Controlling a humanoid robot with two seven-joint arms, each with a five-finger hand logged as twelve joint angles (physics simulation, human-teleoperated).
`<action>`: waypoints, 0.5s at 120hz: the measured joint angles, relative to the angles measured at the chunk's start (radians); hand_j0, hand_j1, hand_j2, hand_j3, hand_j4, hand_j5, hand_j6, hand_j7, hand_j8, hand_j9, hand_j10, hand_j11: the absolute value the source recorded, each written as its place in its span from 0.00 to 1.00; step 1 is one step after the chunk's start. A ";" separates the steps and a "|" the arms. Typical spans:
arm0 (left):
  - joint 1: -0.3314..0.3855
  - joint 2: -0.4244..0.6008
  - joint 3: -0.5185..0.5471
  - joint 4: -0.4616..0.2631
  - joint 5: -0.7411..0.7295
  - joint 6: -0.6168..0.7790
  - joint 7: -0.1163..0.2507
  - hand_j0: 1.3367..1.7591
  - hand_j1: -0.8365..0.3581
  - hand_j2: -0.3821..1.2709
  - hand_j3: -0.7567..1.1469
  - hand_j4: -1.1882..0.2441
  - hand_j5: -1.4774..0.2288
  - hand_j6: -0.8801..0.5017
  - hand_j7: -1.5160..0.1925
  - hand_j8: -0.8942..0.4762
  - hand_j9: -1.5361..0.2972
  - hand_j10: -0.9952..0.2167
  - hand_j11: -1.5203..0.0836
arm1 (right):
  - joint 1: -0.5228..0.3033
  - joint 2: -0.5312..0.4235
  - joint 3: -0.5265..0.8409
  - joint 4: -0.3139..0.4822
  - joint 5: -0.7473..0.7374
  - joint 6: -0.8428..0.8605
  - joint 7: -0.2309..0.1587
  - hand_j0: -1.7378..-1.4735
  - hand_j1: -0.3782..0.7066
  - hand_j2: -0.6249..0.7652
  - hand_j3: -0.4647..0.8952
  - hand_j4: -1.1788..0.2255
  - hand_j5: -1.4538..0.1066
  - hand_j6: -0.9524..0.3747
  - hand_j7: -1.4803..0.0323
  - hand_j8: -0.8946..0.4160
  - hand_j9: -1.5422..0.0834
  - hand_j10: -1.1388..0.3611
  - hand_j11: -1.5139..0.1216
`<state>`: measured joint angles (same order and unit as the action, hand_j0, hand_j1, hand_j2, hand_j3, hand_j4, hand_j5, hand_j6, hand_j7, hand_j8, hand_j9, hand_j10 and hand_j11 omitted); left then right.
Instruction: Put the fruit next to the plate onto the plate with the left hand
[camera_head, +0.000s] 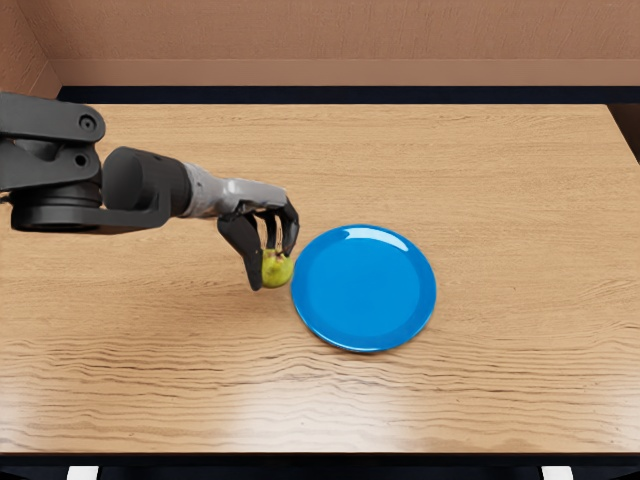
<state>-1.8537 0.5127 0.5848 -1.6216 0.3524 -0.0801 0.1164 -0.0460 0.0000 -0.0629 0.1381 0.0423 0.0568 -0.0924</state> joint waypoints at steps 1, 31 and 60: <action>-0.001 -0.002 -0.002 0.001 -0.002 0.000 0.000 0.75 0.33 0.68 0.40 0.32 0.14 0.38 0.20 0.32 0.21 0.11 0.23 | 0.000 0.000 0.000 0.000 0.000 0.000 0.000 0.30 0.05 0.45 0.34 0.82 0.91 0.70 0.96 0.66 0.93 0.74 0.91; -0.007 -0.096 -0.028 0.041 -0.029 -0.001 0.001 0.75 0.31 0.70 0.40 0.31 0.14 0.38 0.21 0.32 0.21 0.11 0.23 | 0.000 0.000 0.000 0.000 0.000 0.000 0.000 0.30 0.05 0.45 0.34 0.82 0.91 0.70 0.96 0.66 0.93 0.74 0.91; 0.007 -0.184 -0.045 0.093 -0.034 0.001 0.004 0.75 0.31 0.71 0.40 0.32 0.14 0.38 0.21 0.33 0.21 0.11 0.23 | 0.000 0.000 0.000 0.000 0.000 0.000 0.000 0.30 0.05 0.45 0.34 0.82 0.91 0.70 0.96 0.66 0.93 0.74 0.91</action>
<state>-1.8471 0.3291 0.5403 -1.5289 0.3183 -0.0795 0.1199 -0.0460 0.0000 -0.0629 0.1381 0.0424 0.0568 -0.0922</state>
